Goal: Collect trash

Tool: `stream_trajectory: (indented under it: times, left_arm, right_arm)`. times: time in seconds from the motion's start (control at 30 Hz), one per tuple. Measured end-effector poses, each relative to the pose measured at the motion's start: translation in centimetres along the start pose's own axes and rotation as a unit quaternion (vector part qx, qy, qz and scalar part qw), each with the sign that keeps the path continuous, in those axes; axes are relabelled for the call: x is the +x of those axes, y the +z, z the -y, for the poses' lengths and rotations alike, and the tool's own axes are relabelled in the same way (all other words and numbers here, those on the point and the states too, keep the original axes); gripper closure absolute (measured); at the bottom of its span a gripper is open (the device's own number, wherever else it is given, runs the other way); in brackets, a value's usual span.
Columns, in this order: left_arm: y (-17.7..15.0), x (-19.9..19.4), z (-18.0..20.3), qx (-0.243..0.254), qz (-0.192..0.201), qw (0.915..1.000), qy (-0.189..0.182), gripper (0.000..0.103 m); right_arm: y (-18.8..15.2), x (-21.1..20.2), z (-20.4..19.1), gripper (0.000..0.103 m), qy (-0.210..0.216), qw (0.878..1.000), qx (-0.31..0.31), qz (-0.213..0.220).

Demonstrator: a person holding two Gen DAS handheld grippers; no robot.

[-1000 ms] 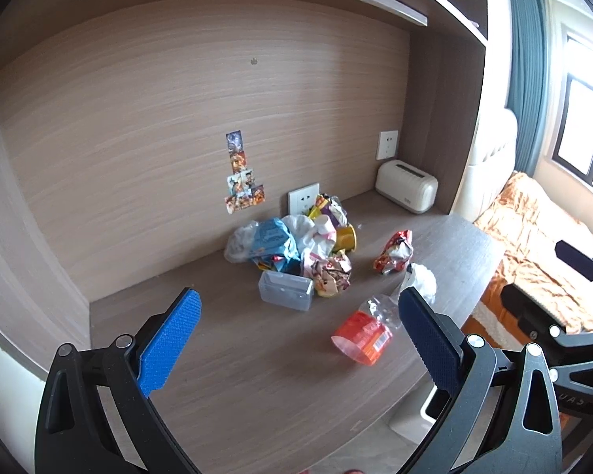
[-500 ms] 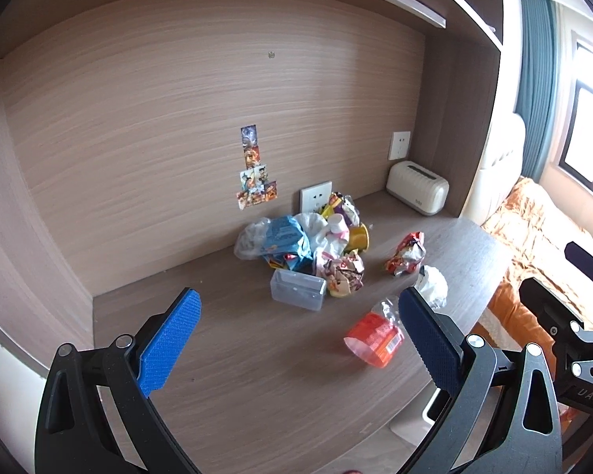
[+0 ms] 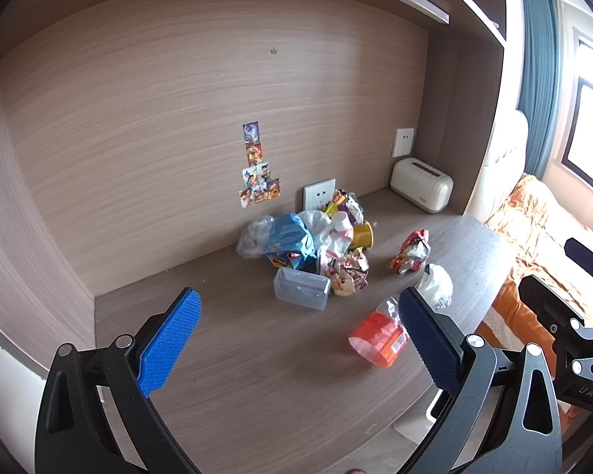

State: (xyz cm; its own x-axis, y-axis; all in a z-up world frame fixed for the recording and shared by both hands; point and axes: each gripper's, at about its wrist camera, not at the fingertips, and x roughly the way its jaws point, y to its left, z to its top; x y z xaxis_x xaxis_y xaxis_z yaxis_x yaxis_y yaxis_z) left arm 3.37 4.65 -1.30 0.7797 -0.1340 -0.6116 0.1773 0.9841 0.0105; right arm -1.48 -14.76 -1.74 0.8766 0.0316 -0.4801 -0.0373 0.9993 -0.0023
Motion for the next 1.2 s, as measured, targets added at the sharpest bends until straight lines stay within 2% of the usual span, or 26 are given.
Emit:
stream_trajectory:
  times: [0.47, 0.7, 0.9, 1.2]
  left_arm:
    - [0.1, 1.5, 0.5, 0.000, -0.009, 0.9999, -0.015, 0.005]
    - [-0.6, 3.7, 1.7, 0.025, -0.020, 0.9989, -0.035, 0.005]
    - [-2.0, 8.1, 4.5, 0.085, -0.032, 0.9936, -0.068, 0.005]
    - [-5.3, 17.3, 8.1, 0.134, -0.077, 0.9794, -0.130, 0.005]
  right_arm:
    - [-0.3, 1.5, 0.6, 0.004, -0.008, 1.000, 0.000, -0.017]
    - [-0.8, 3.5, 1.3, 0.004, -0.022, 0.999, -0.006, -0.028]
    - [-2.0, 6.8, 2.9, 0.004, -0.039, 0.999, -0.010, -0.036]
    - [-5.5, 15.7, 6.5, 0.004, -0.059, 0.995, 0.014, -0.077]
